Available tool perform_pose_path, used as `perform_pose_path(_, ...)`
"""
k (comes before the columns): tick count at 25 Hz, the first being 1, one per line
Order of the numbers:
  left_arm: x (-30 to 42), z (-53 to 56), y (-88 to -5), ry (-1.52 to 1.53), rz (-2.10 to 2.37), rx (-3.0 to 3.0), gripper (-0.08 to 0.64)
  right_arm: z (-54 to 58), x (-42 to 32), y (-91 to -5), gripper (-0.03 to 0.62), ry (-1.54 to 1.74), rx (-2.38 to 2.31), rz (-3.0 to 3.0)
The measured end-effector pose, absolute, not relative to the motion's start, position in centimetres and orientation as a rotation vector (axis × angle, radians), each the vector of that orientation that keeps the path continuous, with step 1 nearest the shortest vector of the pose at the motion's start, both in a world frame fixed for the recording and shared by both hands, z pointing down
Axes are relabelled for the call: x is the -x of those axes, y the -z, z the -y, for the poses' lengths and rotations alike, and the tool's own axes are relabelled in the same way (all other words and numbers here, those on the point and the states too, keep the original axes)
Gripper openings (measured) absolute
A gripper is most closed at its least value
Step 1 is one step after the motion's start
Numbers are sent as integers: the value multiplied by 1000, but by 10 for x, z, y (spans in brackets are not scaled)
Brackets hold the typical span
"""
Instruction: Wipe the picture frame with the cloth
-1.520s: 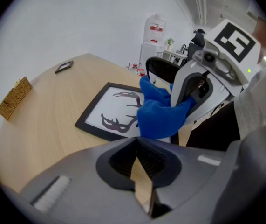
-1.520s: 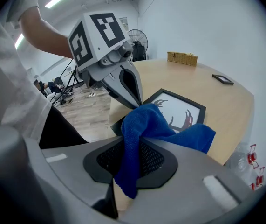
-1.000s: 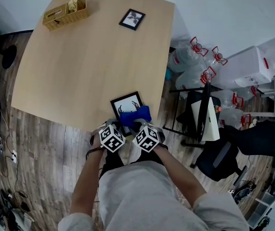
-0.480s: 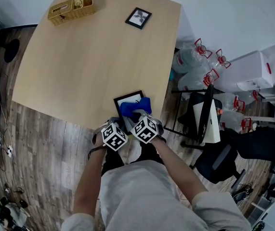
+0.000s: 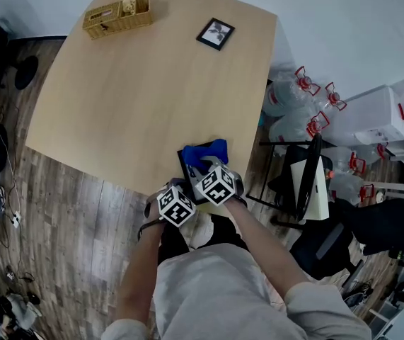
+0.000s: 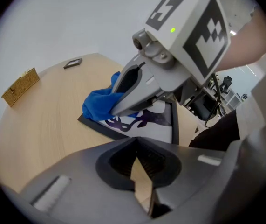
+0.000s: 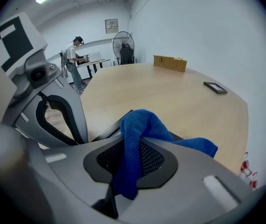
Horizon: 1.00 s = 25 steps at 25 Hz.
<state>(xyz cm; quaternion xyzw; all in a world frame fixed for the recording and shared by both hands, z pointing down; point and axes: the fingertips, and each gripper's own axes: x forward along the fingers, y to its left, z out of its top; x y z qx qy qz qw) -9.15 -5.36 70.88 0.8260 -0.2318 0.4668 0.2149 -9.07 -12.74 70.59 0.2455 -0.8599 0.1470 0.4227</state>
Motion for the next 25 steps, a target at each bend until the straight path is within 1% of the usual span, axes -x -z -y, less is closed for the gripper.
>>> perform_pose_path(6,95,56,-707,-1285,639,-2300,52,145,101,-703,64,-377,-695,2159)
perform_pose_path(16,99,56,-709,-1272,633,-2308,52,152,123,-701,64,-355,-673,2191)
perform_pose_path(22,98,56,-708,-1263,638,-2314,52,143,146,-696,64,-338,-552,2252)
perform_pose_path(25,98,56,-708,-1268,640,-2317,52,136,145,-700,64,-424,-468,2272)
